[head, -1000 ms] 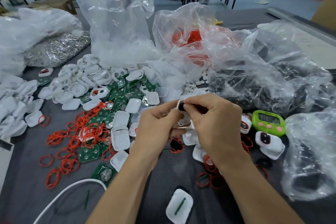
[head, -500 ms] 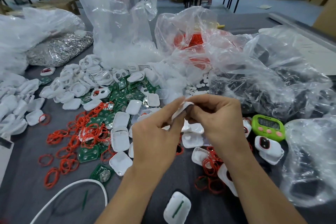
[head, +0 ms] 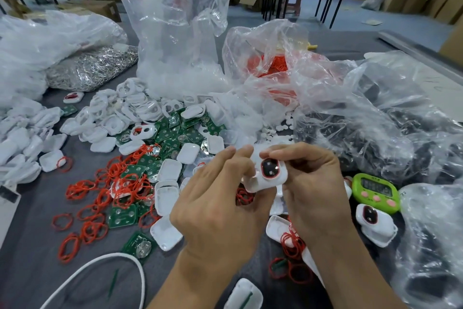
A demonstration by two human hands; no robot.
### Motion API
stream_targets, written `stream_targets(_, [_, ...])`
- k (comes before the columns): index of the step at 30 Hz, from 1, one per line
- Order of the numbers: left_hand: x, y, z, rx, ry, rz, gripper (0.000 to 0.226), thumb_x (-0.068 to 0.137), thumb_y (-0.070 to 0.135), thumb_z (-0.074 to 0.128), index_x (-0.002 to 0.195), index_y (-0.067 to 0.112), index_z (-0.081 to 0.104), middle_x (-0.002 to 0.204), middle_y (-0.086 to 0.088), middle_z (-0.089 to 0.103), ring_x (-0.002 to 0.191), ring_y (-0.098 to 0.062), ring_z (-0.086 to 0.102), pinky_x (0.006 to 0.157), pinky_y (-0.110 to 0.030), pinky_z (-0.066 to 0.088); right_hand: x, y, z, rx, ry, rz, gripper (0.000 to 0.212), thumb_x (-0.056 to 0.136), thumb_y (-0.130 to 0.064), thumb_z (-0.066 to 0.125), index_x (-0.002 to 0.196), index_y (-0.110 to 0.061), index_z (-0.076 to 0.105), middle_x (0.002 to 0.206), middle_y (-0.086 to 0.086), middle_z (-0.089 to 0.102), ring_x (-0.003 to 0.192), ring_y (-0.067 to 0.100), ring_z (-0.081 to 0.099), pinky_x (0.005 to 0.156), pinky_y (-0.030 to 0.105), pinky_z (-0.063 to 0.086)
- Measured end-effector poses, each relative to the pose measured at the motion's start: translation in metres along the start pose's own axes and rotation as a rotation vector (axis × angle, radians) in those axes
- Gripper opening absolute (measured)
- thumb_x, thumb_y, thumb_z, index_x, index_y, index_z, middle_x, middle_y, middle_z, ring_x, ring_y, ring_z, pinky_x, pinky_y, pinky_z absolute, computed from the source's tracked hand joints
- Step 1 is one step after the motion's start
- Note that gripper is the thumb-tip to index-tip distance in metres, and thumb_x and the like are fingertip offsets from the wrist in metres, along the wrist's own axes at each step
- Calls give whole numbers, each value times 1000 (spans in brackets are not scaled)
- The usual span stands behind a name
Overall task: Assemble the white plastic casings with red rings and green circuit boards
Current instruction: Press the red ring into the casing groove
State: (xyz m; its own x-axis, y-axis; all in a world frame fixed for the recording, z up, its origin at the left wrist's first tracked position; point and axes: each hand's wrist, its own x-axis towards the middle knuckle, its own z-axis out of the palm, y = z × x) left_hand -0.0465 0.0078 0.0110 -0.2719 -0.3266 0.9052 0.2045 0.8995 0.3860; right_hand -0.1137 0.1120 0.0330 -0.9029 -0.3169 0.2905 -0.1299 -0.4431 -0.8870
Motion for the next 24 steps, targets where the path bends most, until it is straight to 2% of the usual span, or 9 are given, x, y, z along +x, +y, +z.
stream_targets(3, [0,1,1,28,-1,9,27,91,30,78,71,13,70,95,10,78,92,-9,75,68,-33,61,2,1,1,136,-34,82,11,54,-10,81,60,-18,79,73,5,77,72,16,75,70,25,59])
stream_targets(8, [-4,1,3,24,-9,6,24,92,32,77,75,15,72,89,13,77,84,-6,73,71,-24,57,2,0,1,157,-42,121,18,49,-5,85,60,-16,78,72,6,76,70,17,74,70,26,59])
stream_targets(10, [-5,-2,4,29,-24,0,20,92,35,77,81,18,75,82,12,75,79,-5,69,71,-17,50,3,0,0,96,-37,124,25,56,9,84,63,-15,79,73,8,76,70,18,75,69,26,60])
stream_targets(12, [-6,-5,4,51,-95,-42,15,94,37,71,87,25,74,72,11,72,69,-9,66,63,-21,47,3,1,-1,-59,-6,141,31,72,17,75,68,-14,81,73,12,77,70,23,75,67,28,60])
stream_targets(15, [-3,-9,6,106,-300,-360,16,89,44,52,98,37,63,59,12,64,58,-10,62,54,-28,43,1,5,1,-335,41,179,30,81,15,70,78,-12,83,74,12,78,68,25,75,63,31,60])
stream_targets(17, [-3,-14,9,-26,-433,-560,28,86,45,46,105,43,67,61,19,62,72,-3,62,62,-25,46,-1,10,4,-475,49,185,29,83,8,70,81,-18,84,72,4,78,64,15,72,61,26,56])
stream_targets(19, [0,-18,10,-185,-506,-633,28,89,37,49,100,42,74,67,25,66,76,4,63,65,-14,44,-2,14,7,-567,89,185,26,85,0,73,81,-23,84,68,-4,77,59,7,68,60,22,51])
stream_targets(22, [3,-22,13,-341,-539,-733,29,87,26,51,95,37,76,65,17,69,62,-3,62,60,-21,46,-1,18,9,-700,149,179,22,85,-9,74,79,-29,83,64,-13,74,58,1,68,58,18,51])
stream_targets(24, [2,-24,16,-438,-595,-854,29,90,21,51,98,28,78,63,3,71,55,-17,67,56,-28,50,1,17,10,-787,191,162,21,83,-14,76,75,-33,81,63,-19,73,62,-1,70,58,13,52])
